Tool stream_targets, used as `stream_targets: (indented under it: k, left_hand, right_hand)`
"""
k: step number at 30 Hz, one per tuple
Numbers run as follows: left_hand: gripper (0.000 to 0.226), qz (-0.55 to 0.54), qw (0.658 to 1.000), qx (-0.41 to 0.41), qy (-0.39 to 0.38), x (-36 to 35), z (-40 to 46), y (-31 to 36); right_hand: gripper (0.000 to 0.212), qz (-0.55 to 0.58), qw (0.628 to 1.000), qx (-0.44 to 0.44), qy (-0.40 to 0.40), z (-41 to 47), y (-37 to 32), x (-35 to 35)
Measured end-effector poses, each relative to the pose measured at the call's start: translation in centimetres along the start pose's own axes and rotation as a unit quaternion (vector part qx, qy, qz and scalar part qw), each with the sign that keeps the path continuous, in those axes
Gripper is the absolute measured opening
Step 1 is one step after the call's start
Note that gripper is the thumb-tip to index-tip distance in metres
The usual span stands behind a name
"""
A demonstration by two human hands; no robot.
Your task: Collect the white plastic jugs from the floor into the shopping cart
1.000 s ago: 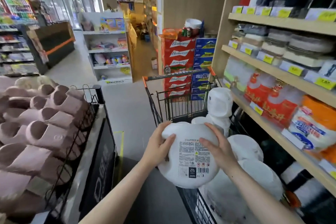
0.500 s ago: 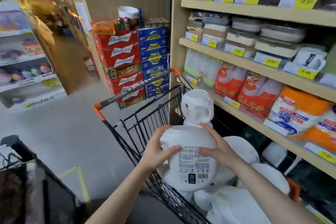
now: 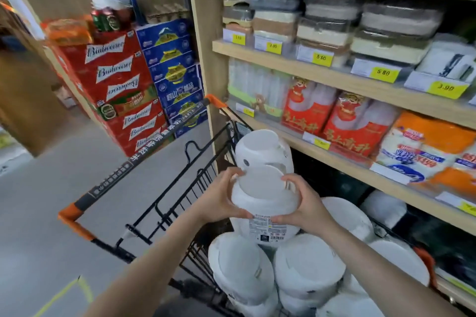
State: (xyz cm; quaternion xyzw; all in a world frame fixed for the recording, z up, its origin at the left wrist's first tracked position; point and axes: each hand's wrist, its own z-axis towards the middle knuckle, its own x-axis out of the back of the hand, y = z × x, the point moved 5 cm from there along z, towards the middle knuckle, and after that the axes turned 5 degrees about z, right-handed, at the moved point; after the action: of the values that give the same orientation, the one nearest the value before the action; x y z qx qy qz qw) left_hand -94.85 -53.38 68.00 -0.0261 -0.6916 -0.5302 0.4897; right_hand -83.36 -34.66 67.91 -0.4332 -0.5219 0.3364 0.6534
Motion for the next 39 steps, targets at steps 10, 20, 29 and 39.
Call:
stream_targets:
  k: [10, 20, 29, 39]
  left_hand:
    - [0.095, 0.020, 0.996, -0.073, -0.054, -0.2, 4.6, -5.4]
    - [0.099, 0.088, 0.990, -0.067, -0.083, 2.2, 5.0, -7.3]
    - [0.088, 0.105, 0.983, -0.123, -0.088, 4.1, 4.8, -5.9]
    - [0.047, 0.105, 0.954, -0.253, -0.125, 0.1, 8.2, 7.3]
  right_hand:
    - [0.087, -0.059, 0.997, -0.036, 0.045, 2.8, 2.9, -3.2]
    - [0.083, -0.151, 0.986, -0.071, -0.002, 3.2, 0.3, -4.5]
    - [0.095, -0.184, 0.973, -0.139, -0.023, 2.2, -0.6, -4.4]
    - [0.055, -0.178, 0.947, -0.264, 0.043, -7.1, -3.1, 3.4]
